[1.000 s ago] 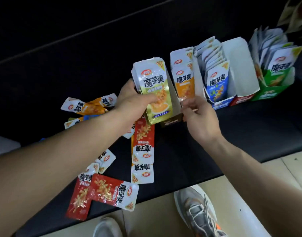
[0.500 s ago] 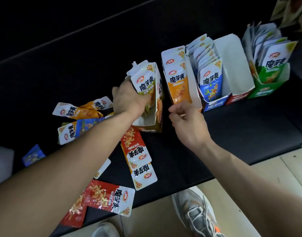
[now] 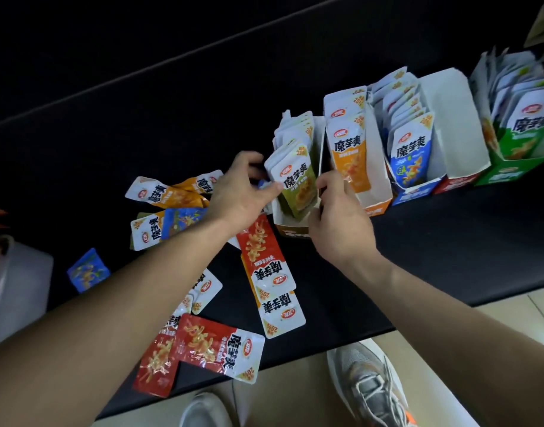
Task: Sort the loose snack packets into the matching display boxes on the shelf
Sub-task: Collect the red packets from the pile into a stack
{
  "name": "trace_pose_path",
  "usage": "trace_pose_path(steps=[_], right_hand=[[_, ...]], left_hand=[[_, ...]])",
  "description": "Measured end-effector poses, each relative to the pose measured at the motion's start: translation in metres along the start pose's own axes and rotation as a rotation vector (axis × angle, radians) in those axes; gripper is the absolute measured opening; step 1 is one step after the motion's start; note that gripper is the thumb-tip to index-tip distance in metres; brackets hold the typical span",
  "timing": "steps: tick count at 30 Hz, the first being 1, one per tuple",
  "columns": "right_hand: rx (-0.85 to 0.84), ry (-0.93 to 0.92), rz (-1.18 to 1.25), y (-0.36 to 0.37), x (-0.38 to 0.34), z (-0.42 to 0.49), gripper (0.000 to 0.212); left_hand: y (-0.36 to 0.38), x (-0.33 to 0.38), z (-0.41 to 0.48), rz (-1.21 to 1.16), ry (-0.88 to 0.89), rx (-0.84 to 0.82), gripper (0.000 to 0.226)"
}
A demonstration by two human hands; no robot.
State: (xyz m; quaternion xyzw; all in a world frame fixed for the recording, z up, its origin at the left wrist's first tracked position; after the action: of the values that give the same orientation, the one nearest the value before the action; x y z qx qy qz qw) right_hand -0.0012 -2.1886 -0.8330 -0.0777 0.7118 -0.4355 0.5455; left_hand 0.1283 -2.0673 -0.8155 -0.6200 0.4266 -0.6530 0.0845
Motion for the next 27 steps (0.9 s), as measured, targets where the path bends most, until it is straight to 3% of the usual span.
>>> trace_pose_path(steps=[5, 9, 13, 17, 20, 24, 27], right_hand=[[0.065, -0.044, -0.129, -0.017, 0.001, 0.011, 0.039], [0.112, 0.037, -0.25, -0.024, 0.003, 0.016, 0.037], [0.24, -0.145, -0.245, -0.015, -0.012, -0.011, 0.025], [-0.217, -0.215, -0.188, 0.024, -0.019, -0.042, 0.011], [-0.386, -0.196, -0.335, 0.057, -0.017, -0.057, 0.032], [-0.366, -0.057, -0.429, 0.079, -0.015, -0.056, 0.071], [-0.36, -0.021, -0.389, 0.084, -0.017, -0.048, 0.083]], left_hand=[[0.001, -0.022, -0.032, -0.205, -0.143, -0.22, 0.028], [-0.003, -0.026, -0.052, -0.209, -0.141, -0.259, 0.027], [-0.035, -0.048, -0.079, -0.102, -0.169, -0.247, 0.018], [-0.057, -0.09, -0.123, -0.068, -0.235, -0.139, 0.013], [-0.054, -0.122, -0.152, -0.061, -0.254, -0.097, 0.012], [-0.035, -0.146, -0.166, -0.166, -0.264, -0.014, 0.016], [-0.026, -0.158, -0.169, -0.163, -0.238, -0.015, 0.018]])
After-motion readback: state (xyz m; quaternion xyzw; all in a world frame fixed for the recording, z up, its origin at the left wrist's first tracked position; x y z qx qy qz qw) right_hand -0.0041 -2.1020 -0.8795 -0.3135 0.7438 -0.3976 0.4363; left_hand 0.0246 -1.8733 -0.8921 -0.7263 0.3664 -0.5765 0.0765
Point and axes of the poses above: each hand's wrist, its own z-axis towards the middle knuckle, its own y-axis out of the palm, x = y × z, the point moved 2 cm from there along z, towards the middle knuckle, and after that the axes turned 3 degrees about -z, right-handed, at the moved point
